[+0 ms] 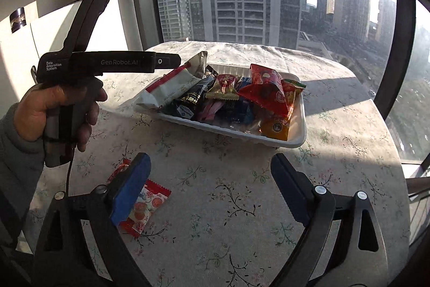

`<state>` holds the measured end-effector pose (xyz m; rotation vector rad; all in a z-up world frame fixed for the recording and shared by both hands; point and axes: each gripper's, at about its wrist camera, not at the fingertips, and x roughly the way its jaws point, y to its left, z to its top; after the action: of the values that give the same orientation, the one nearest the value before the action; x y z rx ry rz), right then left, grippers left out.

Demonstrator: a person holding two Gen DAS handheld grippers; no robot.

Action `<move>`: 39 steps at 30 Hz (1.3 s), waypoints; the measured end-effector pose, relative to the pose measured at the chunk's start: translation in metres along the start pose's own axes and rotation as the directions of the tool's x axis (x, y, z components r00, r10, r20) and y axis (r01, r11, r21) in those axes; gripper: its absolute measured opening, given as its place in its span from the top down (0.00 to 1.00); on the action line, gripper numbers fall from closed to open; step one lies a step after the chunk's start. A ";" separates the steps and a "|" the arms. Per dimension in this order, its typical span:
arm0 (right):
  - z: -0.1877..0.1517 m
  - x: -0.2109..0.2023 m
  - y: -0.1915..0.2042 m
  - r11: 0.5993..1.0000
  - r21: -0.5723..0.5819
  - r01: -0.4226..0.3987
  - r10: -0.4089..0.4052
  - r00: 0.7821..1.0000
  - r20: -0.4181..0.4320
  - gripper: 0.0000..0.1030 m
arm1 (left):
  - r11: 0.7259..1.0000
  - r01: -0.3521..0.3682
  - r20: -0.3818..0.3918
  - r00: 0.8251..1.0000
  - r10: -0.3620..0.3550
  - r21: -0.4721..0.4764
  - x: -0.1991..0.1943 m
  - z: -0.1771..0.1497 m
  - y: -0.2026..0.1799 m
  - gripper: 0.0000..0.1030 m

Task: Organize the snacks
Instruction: 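Move both grippers back toward the two red-and-white cookie packets, then grasp the red heart-print cookie packet with the left gripper while the right gripper grasps the other cookie packet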

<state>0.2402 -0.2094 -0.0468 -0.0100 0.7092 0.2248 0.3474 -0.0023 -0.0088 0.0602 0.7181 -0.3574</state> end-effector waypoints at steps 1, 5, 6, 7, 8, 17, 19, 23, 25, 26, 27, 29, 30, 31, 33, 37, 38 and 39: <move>-0.002 -0.005 -0.001 1.000 0.008 -0.003 0.003 1.000 0.006 0.12 | 1.000 -0.010 -0.015 1.000 0.010 0.009 -0.006 -0.006 -0.003 0.00; -0.016 -0.019 -0.003 0.997 0.058 -0.041 0.040 0.999 0.013 0.11 | 1.000 0.005 -0.102 0.995 -0.004 0.009 -0.027 -0.044 -0.013 0.00; -0.020 -0.022 -0.003 0.997 0.065 -0.049 0.048 0.999 0.015 0.11 | 1.000 0.015 -0.119 0.993 -0.013 0.015 -0.033 -0.057 -0.017 0.00; -0.024 -0.025 -0.002 0.996 0.072 -0.056 0.055 0.998 0.015 0.11 | 1.000 0.019 -0.132 0.991 -0.016 0.020 -0.037 -0.068 -0.021 0.00; -0.029 -0.027 -0.002 0.995 0.079 -0.062 0.061 0.998 0.015 0.11 | 0.999 0.020 -0.146 0.989 -0.016 0.025 -0.039 -0.078 -0.024 0.00; -0.060 -0.038 -0.008 0.989 0.124 -0.080 0.081 0.997 -0.002 0.11 | 1.000 -0.006 -0.199 0.980 0.007 0.003 -0.043 -0.123 -0.033 0.12; -0.065 -0.040 -0.011 0.988 0.132 -0.079 0.080 0.997 -0.003 0.11 | 1.000 -0.006 -0.219 0.976 0.009 0.013 -0.038 -0.125 -0.032 0.20; -0.071 -0.039 -0.015 0.987 0.146 -0.071 0.073 0.997 -0.008 0.11 | 1.000 -0.007 -0.233 0.972 0.011 0.018 -0.035 -0.130 -0.029 0.26; -0.073 -0.039 -0.017 0.986 0.151 -0.072 0.075 0.997 -0.013 0.11 | 1.000 -0.006 -0.234 0.972 0.011 0.023 -0.034 -0.132 -0.028 0.31; -0.073 -0.039 -0.017 0.986 0.150 -0.073 0.076 0.997 -0.013 0.11 | 0.999 -0.008 -0.230 0.973 0.015 0.034 -0.034 -0.132 -0.029 0.33; -0.072 -0.038 -0.016 0.986 0.147 -0.073 0.076 0.997 -0.015 0.11 | 0.999 -0.002 -0.230 0.973 0.011 0.039 -0.034 -0.132 -0.030 0.34; -0.072 -0.038 -0.015 0.987 0.144 -0.073 0.076 0.997 -0.016 0.11 | 0.999 0.005 -0.234 0.972 0.007 0.049 -0.031 -0.130 -0.031 0.34; -0.071 -0.037 -0.014 0.987 0.143 -0.073 0.076 0.997 -0.018 0.11 | 0.998 0.005 -0.240 0.971 0.010 0.059 -0.030 -0.129 -0.032 0.34; -0.071 -0.037 -0.014 0.987 0.142 -0.072 0.076 0.997 -0.020 0.11 | 0.997 0.004 -0.241 0.970 0.013 0.071 -0.028 -0.129 -0.034 0.34; -0.071 -0.037 -0.012 0.988 0.137 -0.071 0.075 0.997 -0.020 0.11 | 0.996 0.012 -0.241 0.971 0.008 0.085 -0.027 -0.127 -0.035 0.38; -0.071 -0.035 -0.009 0.989 0.130 -0.066 0.070 0.997 -0.026 0.11 | 0.994 0.026 -0.231 0.973 -0.001 0.105 -0.029 -0.126 -0.037 0.64; -0.071 -0.034 -0.009 0.989 0.129 -0.065 0.069 0.997 -0.029 0.11 | 0.994 0.025 -0.229 0.973 0.001 0.110 -0.030 -0.127 -0.038 0.64; -0.070 -0.034 -0.008 0.990 0.128 -0.065 0.069 0.997 -0.031 0.11 | 0.994 0.026 -0.229 0.973 0.000 0.110 -0.030 -0.127 -0.038 0.64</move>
<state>0.1716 -0.2300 -0.0791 0.1317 0.7588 0.2440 0.2328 -0.0066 -0.0823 0.2064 0.9262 -0.4072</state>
